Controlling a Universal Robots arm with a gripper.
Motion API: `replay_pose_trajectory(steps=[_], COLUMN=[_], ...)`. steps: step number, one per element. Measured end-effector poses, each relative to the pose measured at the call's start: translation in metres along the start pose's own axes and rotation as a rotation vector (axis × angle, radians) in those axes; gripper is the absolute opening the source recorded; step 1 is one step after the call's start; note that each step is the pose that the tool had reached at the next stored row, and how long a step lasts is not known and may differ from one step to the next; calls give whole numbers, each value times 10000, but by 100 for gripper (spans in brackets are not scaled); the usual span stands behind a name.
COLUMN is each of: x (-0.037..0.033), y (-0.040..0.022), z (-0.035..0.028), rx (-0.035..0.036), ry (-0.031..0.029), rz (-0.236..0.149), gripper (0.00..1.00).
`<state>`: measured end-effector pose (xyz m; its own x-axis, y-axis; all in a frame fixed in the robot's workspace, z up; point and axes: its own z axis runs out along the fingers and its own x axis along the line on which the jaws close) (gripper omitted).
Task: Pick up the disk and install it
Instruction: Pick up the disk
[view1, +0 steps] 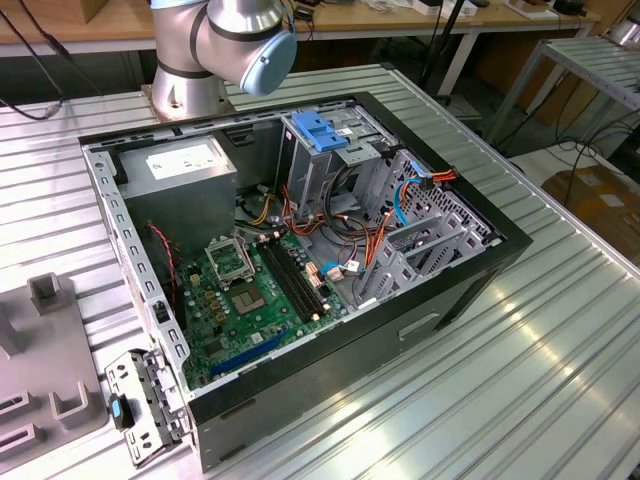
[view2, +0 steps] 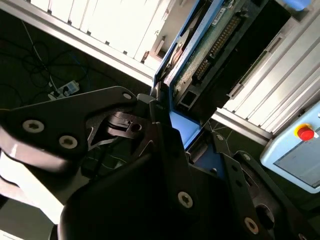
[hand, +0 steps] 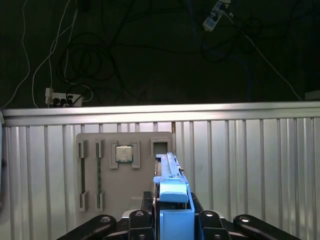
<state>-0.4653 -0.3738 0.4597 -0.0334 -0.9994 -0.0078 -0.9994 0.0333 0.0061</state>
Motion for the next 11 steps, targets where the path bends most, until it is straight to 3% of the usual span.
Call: replay_pose_trajectory(steps=[7,11], x=[-1,-3], y=[1,1], z=[-169,-314], rx=[1,-2], ry=[0,1], rz=[0,0], gripper=[37,37])
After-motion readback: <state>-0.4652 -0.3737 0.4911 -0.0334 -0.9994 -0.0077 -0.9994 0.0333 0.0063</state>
